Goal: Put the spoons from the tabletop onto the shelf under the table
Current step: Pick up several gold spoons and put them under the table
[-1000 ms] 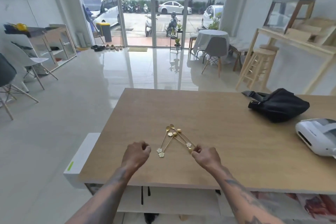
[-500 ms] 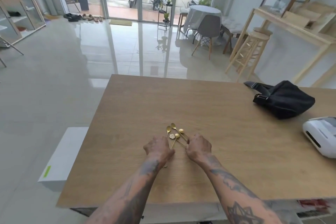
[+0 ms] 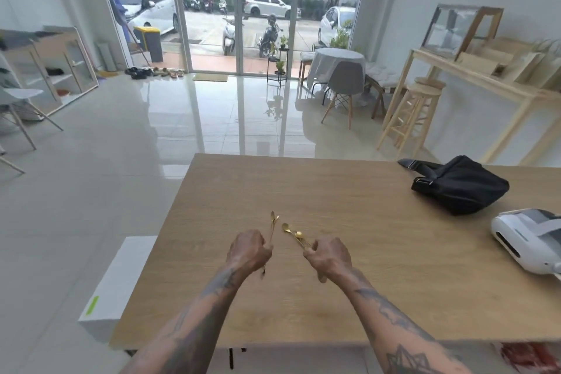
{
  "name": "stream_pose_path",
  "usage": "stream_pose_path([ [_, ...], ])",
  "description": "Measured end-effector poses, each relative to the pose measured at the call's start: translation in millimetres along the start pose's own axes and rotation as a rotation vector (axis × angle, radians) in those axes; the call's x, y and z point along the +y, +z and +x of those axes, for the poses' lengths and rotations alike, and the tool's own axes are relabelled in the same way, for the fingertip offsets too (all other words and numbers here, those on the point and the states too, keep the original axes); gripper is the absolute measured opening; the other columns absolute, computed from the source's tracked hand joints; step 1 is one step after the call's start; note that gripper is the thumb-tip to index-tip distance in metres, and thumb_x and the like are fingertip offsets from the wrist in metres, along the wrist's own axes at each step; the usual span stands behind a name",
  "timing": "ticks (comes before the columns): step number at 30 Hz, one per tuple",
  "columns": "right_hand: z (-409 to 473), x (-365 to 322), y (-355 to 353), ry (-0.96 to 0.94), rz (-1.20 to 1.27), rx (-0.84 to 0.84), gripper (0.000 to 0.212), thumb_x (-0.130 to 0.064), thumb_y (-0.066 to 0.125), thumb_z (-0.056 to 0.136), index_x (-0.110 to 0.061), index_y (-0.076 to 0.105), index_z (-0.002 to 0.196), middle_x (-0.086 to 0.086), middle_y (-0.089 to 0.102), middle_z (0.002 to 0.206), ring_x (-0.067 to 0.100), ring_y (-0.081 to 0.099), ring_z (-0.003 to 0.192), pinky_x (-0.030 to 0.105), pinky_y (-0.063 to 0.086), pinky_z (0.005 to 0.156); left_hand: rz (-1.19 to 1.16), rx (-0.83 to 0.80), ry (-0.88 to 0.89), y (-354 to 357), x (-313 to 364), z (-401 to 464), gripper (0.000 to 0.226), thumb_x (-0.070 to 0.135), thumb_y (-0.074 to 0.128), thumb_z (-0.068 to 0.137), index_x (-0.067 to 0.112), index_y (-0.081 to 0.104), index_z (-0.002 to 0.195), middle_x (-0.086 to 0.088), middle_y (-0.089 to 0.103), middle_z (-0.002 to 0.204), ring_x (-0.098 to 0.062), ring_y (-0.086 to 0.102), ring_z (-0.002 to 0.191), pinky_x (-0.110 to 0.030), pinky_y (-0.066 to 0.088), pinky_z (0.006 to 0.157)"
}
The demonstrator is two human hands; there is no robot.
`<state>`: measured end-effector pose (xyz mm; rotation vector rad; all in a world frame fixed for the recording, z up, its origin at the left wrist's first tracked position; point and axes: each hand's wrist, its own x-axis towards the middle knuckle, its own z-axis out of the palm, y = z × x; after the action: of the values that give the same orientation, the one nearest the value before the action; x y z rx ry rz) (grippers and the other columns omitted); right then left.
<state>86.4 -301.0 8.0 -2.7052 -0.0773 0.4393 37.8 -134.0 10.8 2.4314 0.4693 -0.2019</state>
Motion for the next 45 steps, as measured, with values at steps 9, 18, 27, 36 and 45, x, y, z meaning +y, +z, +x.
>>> stream_pose_path([
  [9,-82,2,-87,-0.188,0.822,0.002,0.020,-0.022,0.065,0.086,-0.017,0.062,0.066,0.000,0.057,0.070,0.009,0.045,0.056,0.017,0.034,0.045,-0.324,0.277,0.200,-49,39,-105,0.022,0.026,0.067,0.094,0.006,0.076,0.090,-0.004,0.072,0.078,-0.013,0.066,0.065,-0.021,0.055,0.059],
  [18,-177,52,-37,-0.118,0.898,-0.155,0.014,-0.013,0.061,0.088,-0.011,0.061,0.075,0.002,0.049,0.066,0.010,0.033,0.051,0.024,0.023,0.046,-0.557,0.195,0.103,18,-5,-212,0.020,0.026,0.069,0.092,0.008,0.076,0.087,-0.002,0.073,0.072,-0.010,0.065,0.061,-0.024,0.053,0.066],
  [27,-206,99,92,-0.066,0.717,-0.436,0.015,-0.024,0.064,0.088,-0.015,0.067,0.077,-0.003,0.056,0.068,0.009,0.040,0.053,0.022,0.032,0.047,-0.664,0.078,-0.112,115,-103,-259,0.022,0.014,0.070,0.092,-0.007,0.075,0.088,-0.007,0.069,0.068,-0.010,0.060,0.052,-0.019,0.050,0.057],
  [36,-122,111,234,0.227,0.662,-0.472,0.011,-0.019,0.063,0.085,-0.008,0.066,0.084,0.004,0.057,0.071,0.012,0.040,0.054,0.025,0.031,0.048,-0.530,-0.002,-0.330,192,-202,-159,0.023,0.024,0.072,0.090,0.004,0.077,0.079,-0.014,0.072,0.067,-0.013,0.062,0.049,-0.023,0.045,0.057],
  [45,45,58,341,0.268,0.540,-0.379,0.024,-0.008,0.055,0.084,-0.014,0.052,0.060,0.002,0.049,0.056,0.012,0.038,0.044,0.019,0.027,0.044,-0.228,0.018,-0.356,256,-279,34,0.036,0.028,0.071,0.088,-0.002,0.069,0.108,-0.011,0.077,0.100,-0.022,0.074,0.093,-0.036,0.056,0.096],
])
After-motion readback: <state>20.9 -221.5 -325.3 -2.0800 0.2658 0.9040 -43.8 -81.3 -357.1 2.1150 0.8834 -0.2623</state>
